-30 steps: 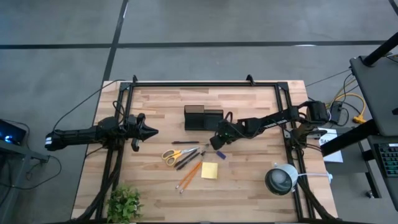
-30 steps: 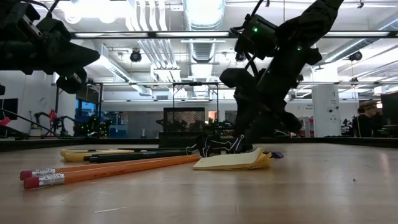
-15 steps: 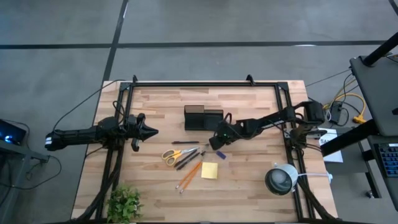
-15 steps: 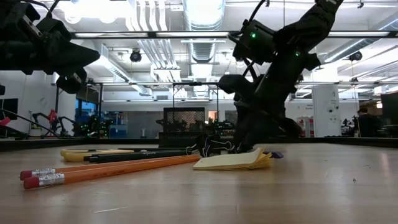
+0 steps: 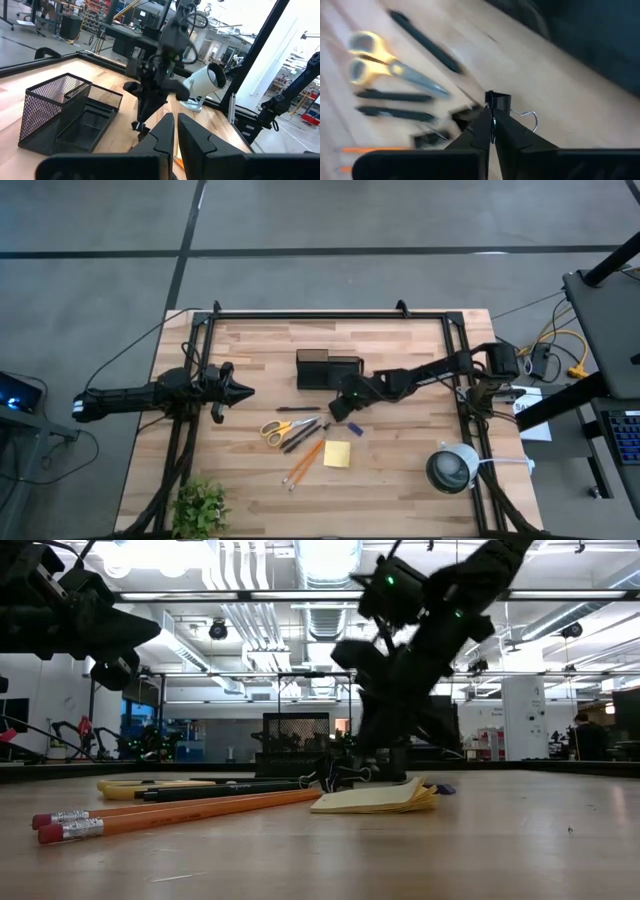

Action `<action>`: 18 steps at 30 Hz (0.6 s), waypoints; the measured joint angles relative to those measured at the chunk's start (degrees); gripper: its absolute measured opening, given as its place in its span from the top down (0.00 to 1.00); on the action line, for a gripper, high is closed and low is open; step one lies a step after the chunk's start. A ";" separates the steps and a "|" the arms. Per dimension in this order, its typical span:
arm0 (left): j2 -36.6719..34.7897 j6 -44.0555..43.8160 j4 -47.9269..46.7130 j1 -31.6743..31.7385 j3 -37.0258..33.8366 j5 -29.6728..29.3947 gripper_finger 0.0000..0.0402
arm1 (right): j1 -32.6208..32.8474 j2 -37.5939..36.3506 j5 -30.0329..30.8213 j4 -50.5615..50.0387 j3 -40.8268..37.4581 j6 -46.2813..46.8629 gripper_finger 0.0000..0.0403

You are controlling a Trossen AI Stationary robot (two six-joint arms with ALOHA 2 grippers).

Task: Pick and place office supplies into organizer
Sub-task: Put the top right black binder clip into the black organizer bin

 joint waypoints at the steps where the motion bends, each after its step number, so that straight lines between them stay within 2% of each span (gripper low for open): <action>1: 0.02 0.00 0.00 0.02 0.00 0.00 0.98 | 0.00 0.00 0.96 -0.05 1.27 -0.95 0.98; 5: 0.02 0.01 -0.01 0.02 0.00 0.00 0.98 | -0.40 0.01 4.50 -0.63 6.50 -4.83 0.98; 10: 0.02 0.00 0.00 0.00 0.00 0.00 0.98 | -1.44 1.86 6.52 -7.92 14.27 -11.27 0.98; 13: 0.02 0.01 0.01 0.02 0.00 0.00 0.98 | -2.19 4.94 5.90 -9.95 18.36 -15.28 0.98; 18: -0.05 0.00 -0.10 0.00 0.00 0.00 0.98 | -3.26 13.42 5.10 -11.05 25.66 -16.40 0.98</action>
